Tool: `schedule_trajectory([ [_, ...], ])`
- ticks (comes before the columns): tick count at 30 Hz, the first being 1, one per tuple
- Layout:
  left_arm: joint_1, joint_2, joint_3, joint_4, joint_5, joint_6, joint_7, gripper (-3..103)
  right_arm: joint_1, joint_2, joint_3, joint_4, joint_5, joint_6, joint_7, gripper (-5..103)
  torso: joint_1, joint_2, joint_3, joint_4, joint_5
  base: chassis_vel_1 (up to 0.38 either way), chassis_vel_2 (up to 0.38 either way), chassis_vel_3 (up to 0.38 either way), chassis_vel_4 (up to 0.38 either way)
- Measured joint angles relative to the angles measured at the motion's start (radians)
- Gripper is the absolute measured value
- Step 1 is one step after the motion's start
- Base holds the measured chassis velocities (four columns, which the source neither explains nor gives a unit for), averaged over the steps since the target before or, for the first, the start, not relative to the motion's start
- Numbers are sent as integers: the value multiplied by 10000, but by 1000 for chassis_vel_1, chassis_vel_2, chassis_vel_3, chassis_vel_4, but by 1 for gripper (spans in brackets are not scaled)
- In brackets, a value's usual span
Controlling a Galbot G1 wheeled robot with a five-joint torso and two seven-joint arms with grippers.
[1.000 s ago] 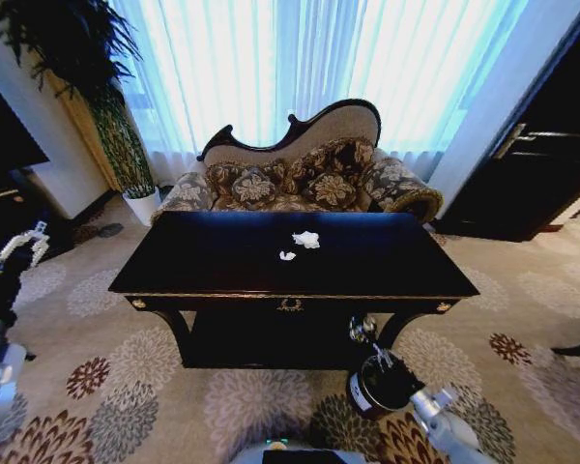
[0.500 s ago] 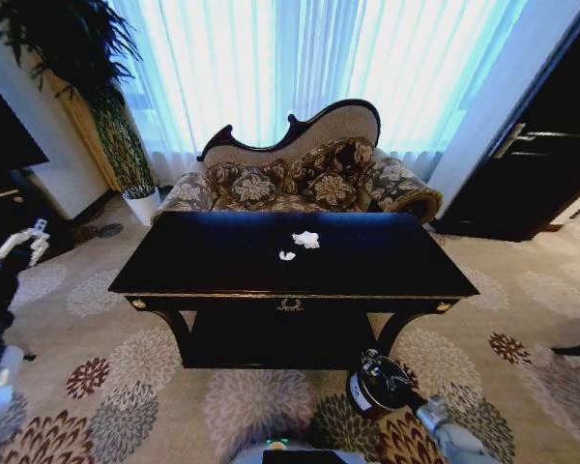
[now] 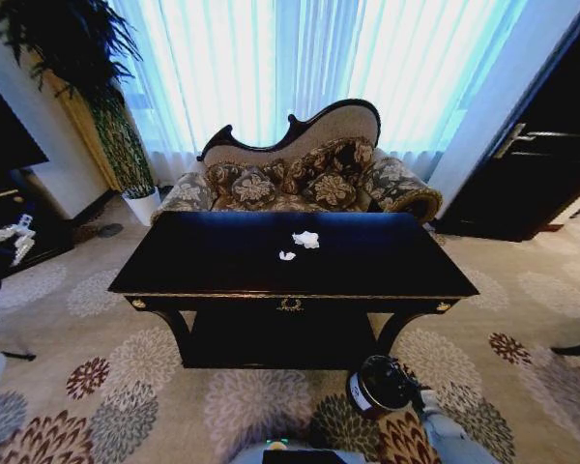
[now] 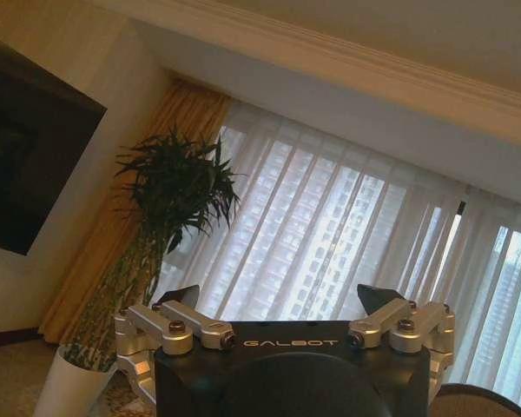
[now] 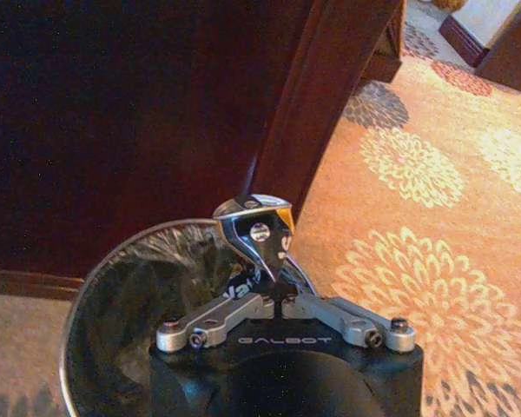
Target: Move to the front of the table and place the trash on the table into the trash bin.
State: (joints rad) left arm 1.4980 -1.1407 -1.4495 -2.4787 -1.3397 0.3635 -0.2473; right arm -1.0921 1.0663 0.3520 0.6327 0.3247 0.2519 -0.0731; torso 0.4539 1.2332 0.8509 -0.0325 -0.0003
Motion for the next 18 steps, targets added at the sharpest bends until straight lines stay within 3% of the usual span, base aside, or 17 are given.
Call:
schedule_trajectory([
  [6, -2, -39, 2, -23, 0, 7, -5, 100, -172, 59, -3, 262, -404, -286, 210, 0, 0, 0, 0, 1, 2, 0, 0, 0, 0],
  [8, -30, -98, 80, -61, 13, 24, -15, 100, -562, 82, 8, 794, -448, -613, 172, 15, -1, 0, 0, 1, -1, 0, 0, 0, 0],
  [10, -33, -116, 98, -70, 18, 27, -17, 100, -702, 95, -2, 1001, -270, -742, 100, 15, 0, 0, 0, 1, 0, 0, 0, 0, 0],
  [11, -39, -138, 127, -80, 30, 29, -18, 100, -917, 114, -45, 1313, 19, -891, 34, 26, 0, 0, 0, -2, 2, 0, 0, 0, 0],
  [18, -40, -203, 178, -89, 55, 32, -21, 100, -1526, 148, -122, 2237, 47, -911, -248, 47, 0, 0, 0, 0, 0, 0, 0, 0, 0],
])
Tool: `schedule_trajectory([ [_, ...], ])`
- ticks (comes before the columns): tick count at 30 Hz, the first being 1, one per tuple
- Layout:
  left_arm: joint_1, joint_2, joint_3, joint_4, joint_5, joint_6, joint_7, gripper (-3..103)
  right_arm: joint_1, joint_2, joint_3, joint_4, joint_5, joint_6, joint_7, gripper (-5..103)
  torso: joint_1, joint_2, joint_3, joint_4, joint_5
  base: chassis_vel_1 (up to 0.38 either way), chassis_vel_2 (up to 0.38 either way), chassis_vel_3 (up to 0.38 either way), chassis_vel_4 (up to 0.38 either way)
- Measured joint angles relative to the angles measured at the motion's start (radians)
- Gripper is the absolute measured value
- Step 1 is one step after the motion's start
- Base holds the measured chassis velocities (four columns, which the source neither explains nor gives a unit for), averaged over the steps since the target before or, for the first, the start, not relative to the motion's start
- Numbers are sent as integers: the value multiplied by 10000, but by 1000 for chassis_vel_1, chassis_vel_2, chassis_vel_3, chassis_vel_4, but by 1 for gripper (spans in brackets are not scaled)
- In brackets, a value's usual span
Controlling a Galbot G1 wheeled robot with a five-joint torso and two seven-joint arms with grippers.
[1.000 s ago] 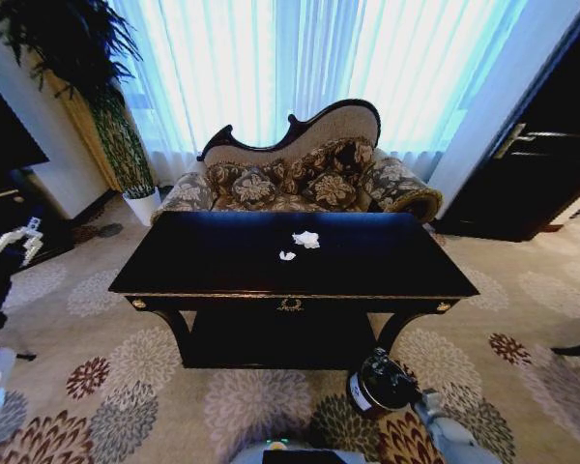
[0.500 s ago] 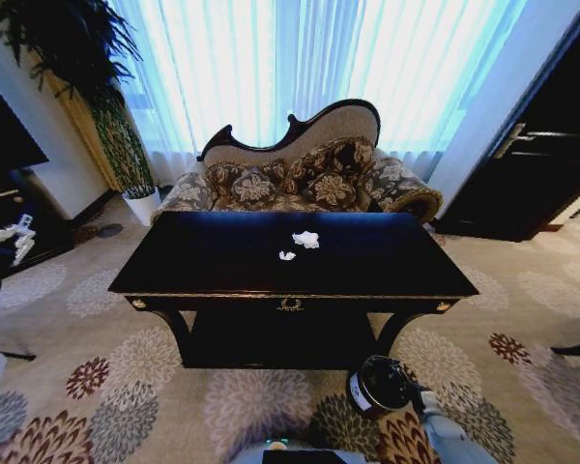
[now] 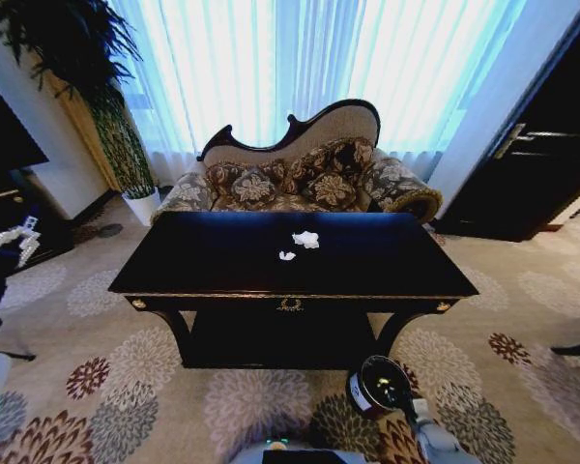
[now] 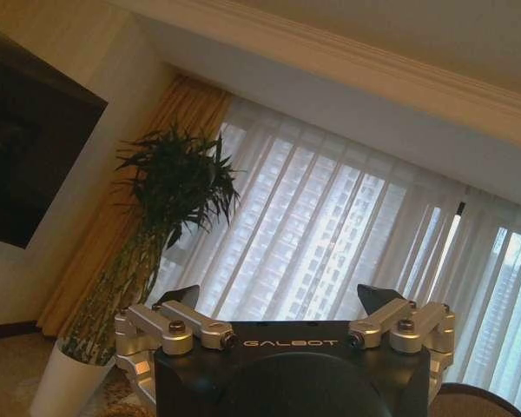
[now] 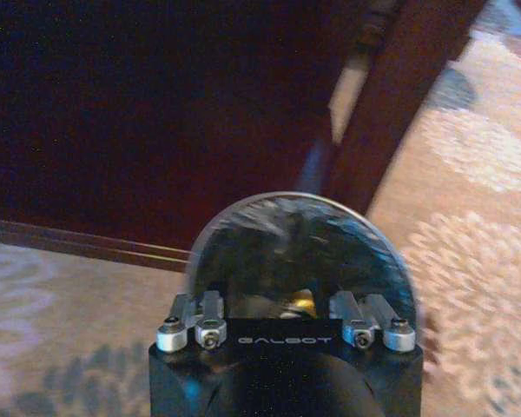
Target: Move to the front of the table and place the trash on the table into the trash bin.
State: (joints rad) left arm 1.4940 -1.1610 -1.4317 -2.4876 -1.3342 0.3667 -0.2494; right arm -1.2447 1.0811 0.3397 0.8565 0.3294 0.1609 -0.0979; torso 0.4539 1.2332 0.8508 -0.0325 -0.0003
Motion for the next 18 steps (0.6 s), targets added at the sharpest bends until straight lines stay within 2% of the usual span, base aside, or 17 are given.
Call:
schedule_trajectory([
  [1, 0, -18, 9, 0, 2, 0, 0, 100, -289, -13, -14, 459, 1, 110, -253, 58, 0, 0, 0, 0, 2, 0, 0, 0, 0],
  [3, 1, -31, 18, 3, 4, 0, 0, 100, -479, -38, -23, 738, 15, 208, -378, 58, 0, 0, 0, 0, 3, 0, 0, 0, 0],
  [5, 1, -48, 45, 21, 17, 0, 0, 100, -805, -115, -34, 1275, 109, 390, -462, 69, 0, 1, 0, -1, 1, 0, 0, 0, 0],
  [6, 1, -48, 45, 21, 17, 0, 0, 100, -805, -115, -34, 1275, 109, 390, -462, 69, 0, 1, 0, -1, 1, 0, 0, 0, 0],
  [8, -5, -82, 138, 40, 99, -1, 0, 100, -1368, -324, -43, 2396, 441, 754, -512, 80, -1, 0, 0, 0, 0, 0, 0, 0, 0],
  [10, -5, -98, 171, 40, 119, -1, 0, 100, -1512, -389, -25, 2687, 515, 853, -548, 80, -1, 0, 0, 1, 1, 0, 0, 0, 0],
  [11, -4, -125, 226, 32, 147, -3, 0, 100, -1860, -534, 60, 3360, 733, 1019, -688, 90, 0, 0, 0, 1, -1, 0, 0, 0, 0],
  [12, -4, -139, 272, 28, 175, -3, 0, 100, -2086, -619, 139, 3791, 899, 1122, -799, 90, 0, 0, 0, 1, 0, 0, 0, 0, 0],
  [14, -15, -175, 434, 26, 324, -3, 0, 100, -2556, -788, 389, 4749, 1194, 1329, -976, 99, 0, 1, 0, 0, 1, 0, 0, 0, 0],
  [18, -38, -240, 702, -20, 585, -5, 1, 100, -3215, -1017, 799, 5981, 1657, 1559, -1076, 100, -1, 1, 0, 0, 0, 0, 0, 0, 0],
])
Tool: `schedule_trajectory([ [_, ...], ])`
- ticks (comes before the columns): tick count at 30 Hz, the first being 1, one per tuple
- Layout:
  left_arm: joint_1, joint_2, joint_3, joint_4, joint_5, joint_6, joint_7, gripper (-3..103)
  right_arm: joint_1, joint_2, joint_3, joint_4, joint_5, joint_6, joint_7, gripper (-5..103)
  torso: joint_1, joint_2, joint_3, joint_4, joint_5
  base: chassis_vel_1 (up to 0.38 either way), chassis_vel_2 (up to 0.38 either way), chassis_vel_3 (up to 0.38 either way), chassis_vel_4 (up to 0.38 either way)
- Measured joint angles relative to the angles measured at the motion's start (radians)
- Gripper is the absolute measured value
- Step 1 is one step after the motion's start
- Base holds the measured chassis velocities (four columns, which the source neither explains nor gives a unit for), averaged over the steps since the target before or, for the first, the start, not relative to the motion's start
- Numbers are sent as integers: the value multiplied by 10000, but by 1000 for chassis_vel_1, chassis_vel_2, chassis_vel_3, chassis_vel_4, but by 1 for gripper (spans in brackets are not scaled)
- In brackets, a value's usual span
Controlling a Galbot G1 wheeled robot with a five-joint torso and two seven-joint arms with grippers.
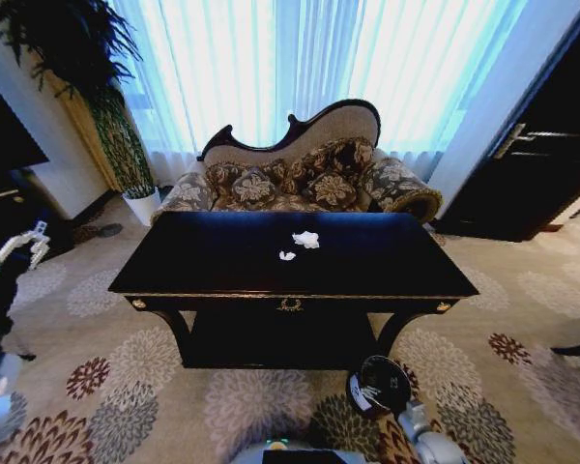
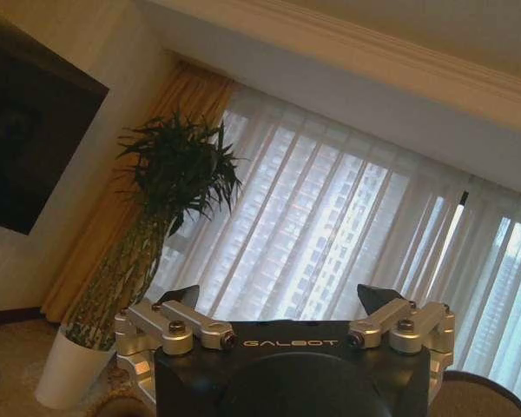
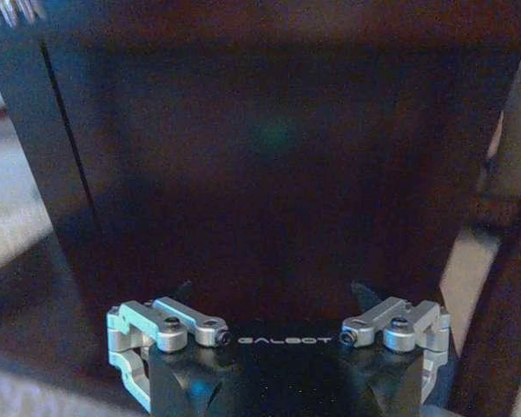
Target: Move to the front of the table and place the trash on the table into the trash bin.
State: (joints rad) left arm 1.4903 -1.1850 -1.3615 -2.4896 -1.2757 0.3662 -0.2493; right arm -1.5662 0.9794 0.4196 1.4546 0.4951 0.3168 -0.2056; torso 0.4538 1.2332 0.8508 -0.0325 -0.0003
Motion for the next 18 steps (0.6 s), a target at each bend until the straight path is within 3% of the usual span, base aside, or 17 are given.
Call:
schedule_trajectory([
  [5, 5, -76, 237, -8, 344, -17, 1, 100, -508, -160, 662, 1546, 355, 452, -28, 100, 1, -1, 0, 0, 2, 0, 0, 0, 0],
  [12, 115, -79, 236, 99, 443, -47, 1, 100, -1280, -374, 1998, 4203, 1476, 80, 54, 100, 1, 0, 0, 0, 0, 0, 0, 0, 0],
  [18, 88, -82, 308, 54, 463, -46, 2, 100, -1451, -510, 2533, 4715, 1597, 9, -160, 100, 1, 0, 0, 2, 1, 0, 0, 0, 0],
])
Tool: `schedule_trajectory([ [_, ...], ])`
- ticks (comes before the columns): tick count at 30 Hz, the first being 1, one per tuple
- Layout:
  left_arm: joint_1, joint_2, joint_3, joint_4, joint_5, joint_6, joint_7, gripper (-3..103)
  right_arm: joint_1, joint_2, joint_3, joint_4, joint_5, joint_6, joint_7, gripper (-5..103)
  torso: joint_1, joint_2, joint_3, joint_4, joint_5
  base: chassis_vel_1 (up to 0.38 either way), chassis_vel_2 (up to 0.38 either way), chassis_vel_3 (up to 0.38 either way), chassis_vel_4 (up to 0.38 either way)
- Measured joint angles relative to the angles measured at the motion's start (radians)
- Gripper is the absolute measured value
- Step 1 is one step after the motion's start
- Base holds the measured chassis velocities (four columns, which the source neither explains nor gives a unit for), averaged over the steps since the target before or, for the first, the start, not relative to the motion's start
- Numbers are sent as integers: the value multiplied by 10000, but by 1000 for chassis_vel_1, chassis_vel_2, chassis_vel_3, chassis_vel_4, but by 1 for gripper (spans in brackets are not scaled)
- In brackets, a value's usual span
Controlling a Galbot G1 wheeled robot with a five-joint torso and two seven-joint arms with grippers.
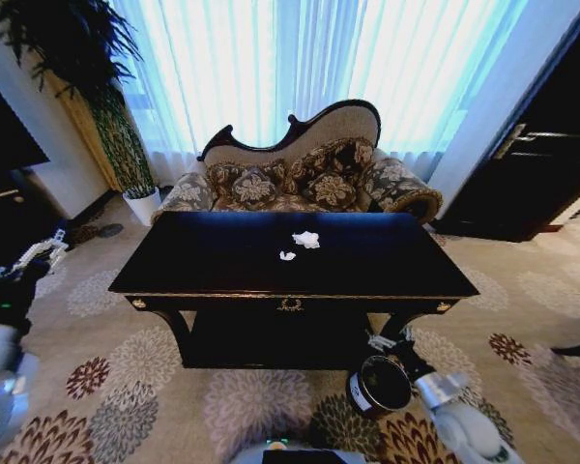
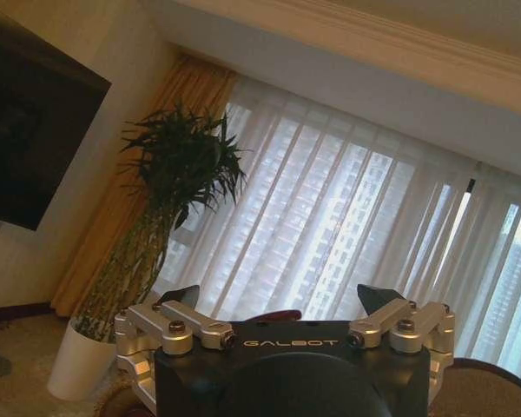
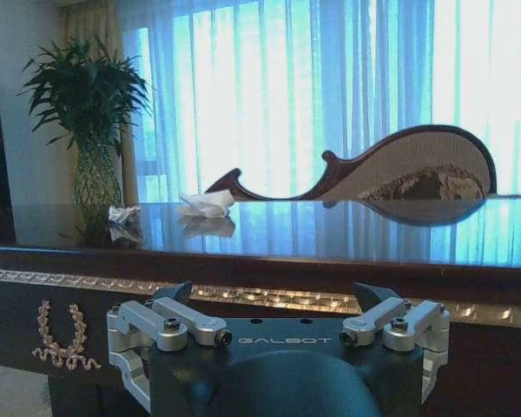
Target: Move to the front of the table and place the trash on the table into the trash bin.
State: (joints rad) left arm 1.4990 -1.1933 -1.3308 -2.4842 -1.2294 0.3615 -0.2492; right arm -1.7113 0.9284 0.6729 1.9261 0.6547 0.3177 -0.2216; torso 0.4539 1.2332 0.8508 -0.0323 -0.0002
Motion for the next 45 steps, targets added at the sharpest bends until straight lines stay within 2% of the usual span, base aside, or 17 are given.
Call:
schedule_trajectory([
  [4, -77, -45, 226, -93, 163, 38, -32, 100, -115, -141, 120, -71, 33, 102, -146, 100, 0, 0, 0, -2, 2, 0, 0, 0, 0],
  [8, -90, -71, 296, -151, 250, 67, -102, 100, -154, -233, 309, 105, 747, 145, -231, 100, 0, 0, 0, -4, 3, 0, 0, 0, 0],
  [10, -44, -91, 218, -155, 225, 87, -149, 100, 51, -266, 583, 484, 1475, -175, -132, 100, 0, -1, 0, -3, 0, 0, 0, 0, 0],
  [13, -11, -104, 126, -155, 159, 108, -195, 100, 383, -271, 796, 840, 1788, -468, 40, 100, 0, 0, 0, -1, 0, 0, 0, 0, 0],
  [16, 57, -117, -42, -158, -5, 172, -274, 100, 951, -287, 1036, 1492, 2071, -997, 683, 100, 1, -1, 1, -2, 0, 0, 0, 0, 0],
  [18, 63, -120, -57, -157, -9, 177, -279, 100, 1068, -288, 1035, 1613, 2074, -1104, 923, 100, 0, 0, 1, -2, 0, 0, 0, 0, 0],
  [20, 62, -113, -66, -162, 20, 215, -338, 100, 1541, -286, 807, 2049, 1912, -1413, 2074, 100, 0, -1, 0, 0, 1, 0, 0, 0, 0],
  [21, 65, -91, -39, -163, 79, 266, -402, 100, 1668, -265, 732, 2197, 1818, -1512, 2415, 100, 0, -1, 1, 1, 0, 0, 0, 0, 0],
  [24, 179, -35, 136, -160, 269, 416, -484, 100, 1854, -181, 673, 2401, 1494, -1649, 2845, 100, 0, -1, 1, -1, 0, 0, 0, 0, 0],
  [27, 459, -81, 716, -88, 1071, 437, -438, 100, 2035, -166, 577, 2414, 979, -1697, 3186, 100, 0, -1, 1, -1, -1, 0, 0, 0, 0],
  [29, 482, -92, 806, -62, 1185, 433, -420, 100, 2066, -180, 546, 2413, 947, -1730, 3259, 100, 0, 0, 1, -1, 0, 0, 0, 0, 0],
  [32, 370, 23, 941, 371, 1524, 427, -410, 100, 2363, -356, 290, 2414, 1116, -2276, 3910, 100, 0, -1, 0, -1, 1, 0, 0, 0, 0],
  [34, 348, 55, 940, 443, 1544, 429, -415, 100, 2405, -384, 256, 2413, 1172, -2376, 3994, 100, 0, -1, 1, -2, 1, 0, 0, 0, 0],
  [36, 227, 257, 956, 966, 1612, 518, -541, 100, 2569, -498, 73, 2388, 1371, -2786, 4339, 100, 1, -1, 1, -1, -1, 0, 0, 0, 0],
  [45, 28, 263, 1339, 1278, 1748, 537, -482, 100, 3118, -641, -420, 1927, 1389, -2975, 4568, 100, 0, -1, 1, -1, 1, 0, 0, 0, 0],
])
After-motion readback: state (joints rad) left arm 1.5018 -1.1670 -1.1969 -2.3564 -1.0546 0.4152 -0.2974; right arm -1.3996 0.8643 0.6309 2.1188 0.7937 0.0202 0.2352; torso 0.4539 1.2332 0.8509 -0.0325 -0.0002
